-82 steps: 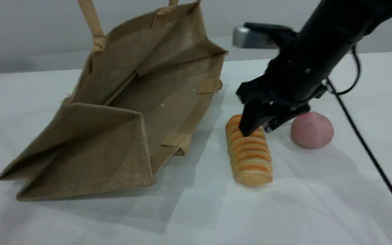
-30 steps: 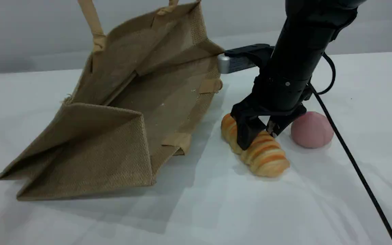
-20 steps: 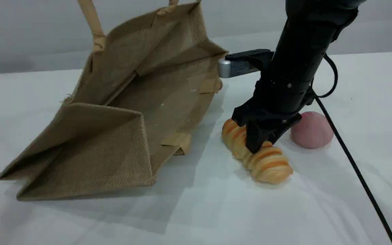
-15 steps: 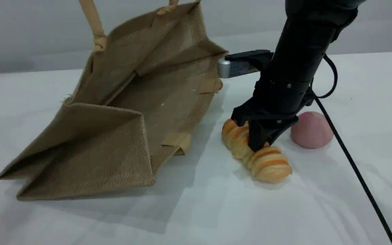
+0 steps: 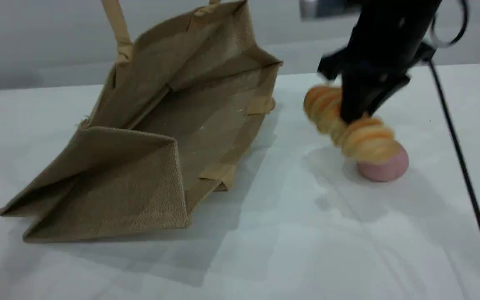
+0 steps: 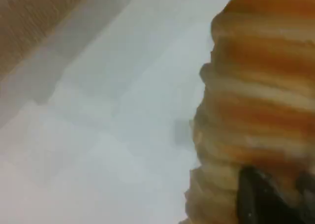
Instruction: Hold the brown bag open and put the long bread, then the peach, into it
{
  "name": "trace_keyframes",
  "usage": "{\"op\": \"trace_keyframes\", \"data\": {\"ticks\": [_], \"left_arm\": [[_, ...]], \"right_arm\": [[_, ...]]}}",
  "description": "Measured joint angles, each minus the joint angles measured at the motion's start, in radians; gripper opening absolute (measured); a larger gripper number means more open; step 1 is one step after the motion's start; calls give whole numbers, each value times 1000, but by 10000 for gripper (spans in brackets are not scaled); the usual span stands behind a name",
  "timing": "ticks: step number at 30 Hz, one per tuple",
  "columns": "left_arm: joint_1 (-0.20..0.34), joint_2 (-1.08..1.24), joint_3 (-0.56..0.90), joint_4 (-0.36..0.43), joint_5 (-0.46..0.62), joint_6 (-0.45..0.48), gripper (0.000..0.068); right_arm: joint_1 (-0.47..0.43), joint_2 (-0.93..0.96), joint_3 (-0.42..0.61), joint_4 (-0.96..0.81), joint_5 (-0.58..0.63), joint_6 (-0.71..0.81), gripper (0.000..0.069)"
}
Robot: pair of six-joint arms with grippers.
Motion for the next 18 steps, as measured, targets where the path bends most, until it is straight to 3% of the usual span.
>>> {"op": "trace_keyframes", "data": {"ticks": [9,18], "left_arm": [[0,-20,0,-111,0,120,88],[0,-27,0,-110,0,137,88]], "right_arm": [[2,-189,19,98,-9,-6,60],[2,-292,176,246,-119,-93,59]]}}
